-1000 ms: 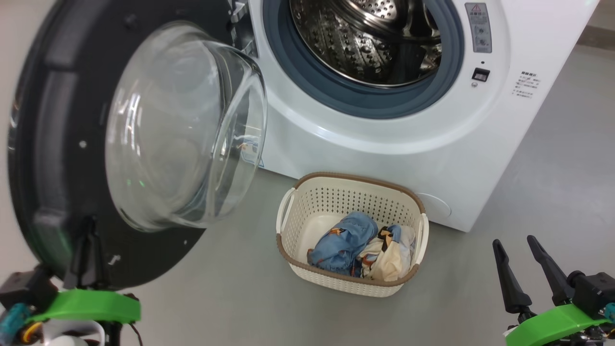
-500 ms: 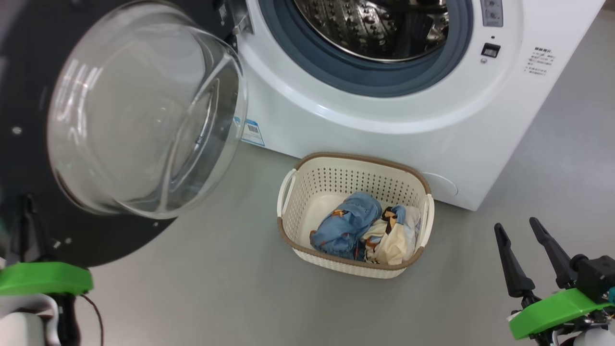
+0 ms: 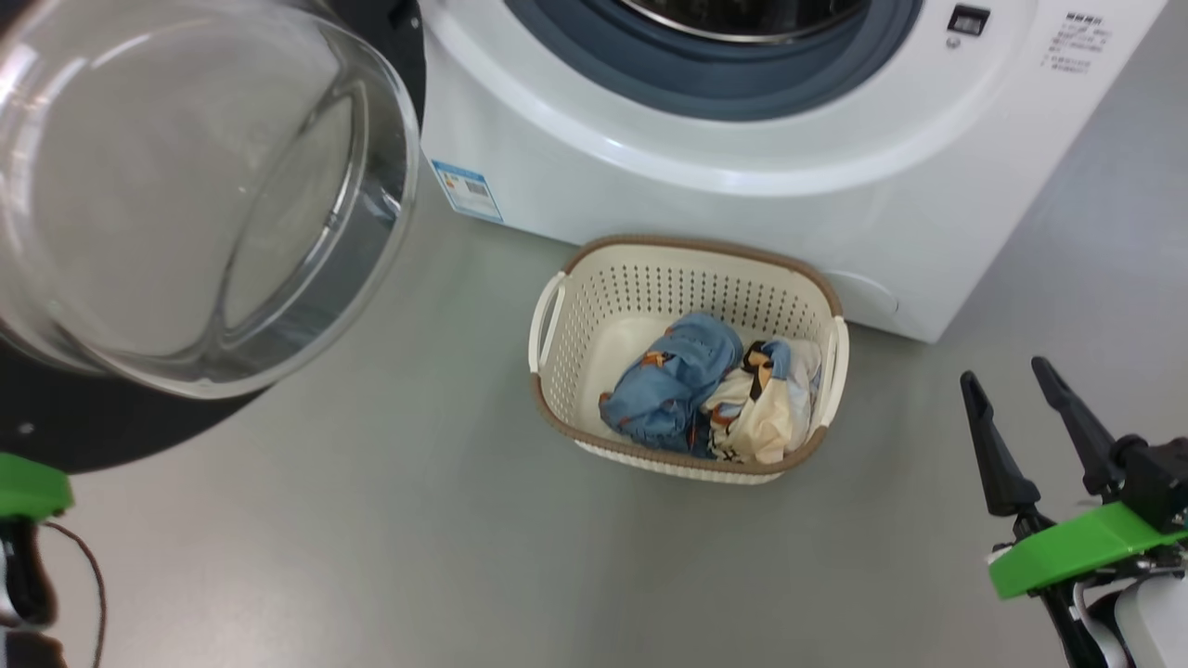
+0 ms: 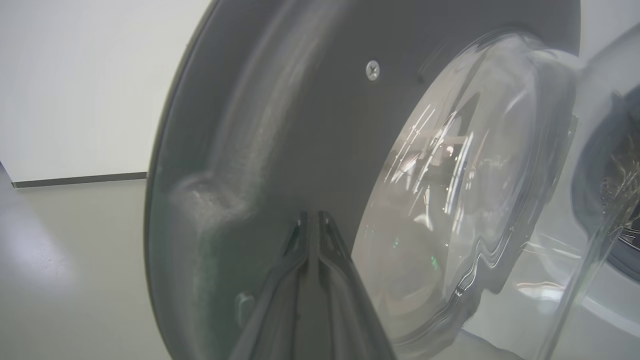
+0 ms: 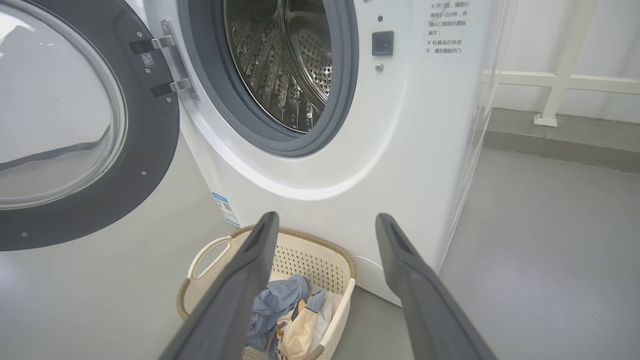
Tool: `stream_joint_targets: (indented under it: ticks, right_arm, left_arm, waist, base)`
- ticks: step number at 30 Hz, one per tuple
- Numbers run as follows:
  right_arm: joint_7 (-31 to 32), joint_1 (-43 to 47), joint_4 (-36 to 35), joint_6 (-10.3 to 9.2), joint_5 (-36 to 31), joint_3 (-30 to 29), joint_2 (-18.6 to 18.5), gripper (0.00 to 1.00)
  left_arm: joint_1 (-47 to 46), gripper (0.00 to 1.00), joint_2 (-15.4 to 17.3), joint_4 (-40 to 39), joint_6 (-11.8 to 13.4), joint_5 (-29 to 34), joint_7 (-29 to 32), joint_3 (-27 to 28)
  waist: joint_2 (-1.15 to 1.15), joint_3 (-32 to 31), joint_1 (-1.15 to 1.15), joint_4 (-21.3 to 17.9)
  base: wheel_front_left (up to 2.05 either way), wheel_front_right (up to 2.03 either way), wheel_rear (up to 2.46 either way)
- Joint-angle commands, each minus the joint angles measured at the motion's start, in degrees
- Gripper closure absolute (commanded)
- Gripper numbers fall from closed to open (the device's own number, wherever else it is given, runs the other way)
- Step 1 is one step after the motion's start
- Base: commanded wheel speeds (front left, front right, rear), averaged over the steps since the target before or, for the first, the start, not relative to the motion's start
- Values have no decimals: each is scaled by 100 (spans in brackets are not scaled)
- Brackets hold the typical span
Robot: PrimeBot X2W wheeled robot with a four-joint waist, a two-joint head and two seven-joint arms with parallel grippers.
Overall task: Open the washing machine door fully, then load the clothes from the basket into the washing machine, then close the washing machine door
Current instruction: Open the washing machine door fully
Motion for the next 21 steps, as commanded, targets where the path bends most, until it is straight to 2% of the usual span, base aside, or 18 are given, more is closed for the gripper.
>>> stream_joint_targets:
  ticks: [1,21]
  right_arm:
    - [-70,-163,-146,32,-83,154,-138,0]
    - [-70,-769,-139,32,-152,330,-315,0]
  left_arm:
    - [-249,100,414,-87,23,99,-36,259]
    - [-956,100,864,644,-114,564,-36,1335]
  waist:
    - [0,202,-1,-36]
    - [0,930,-1,-238]
  base:
    - [0,0,0]
    - [0,0,0]
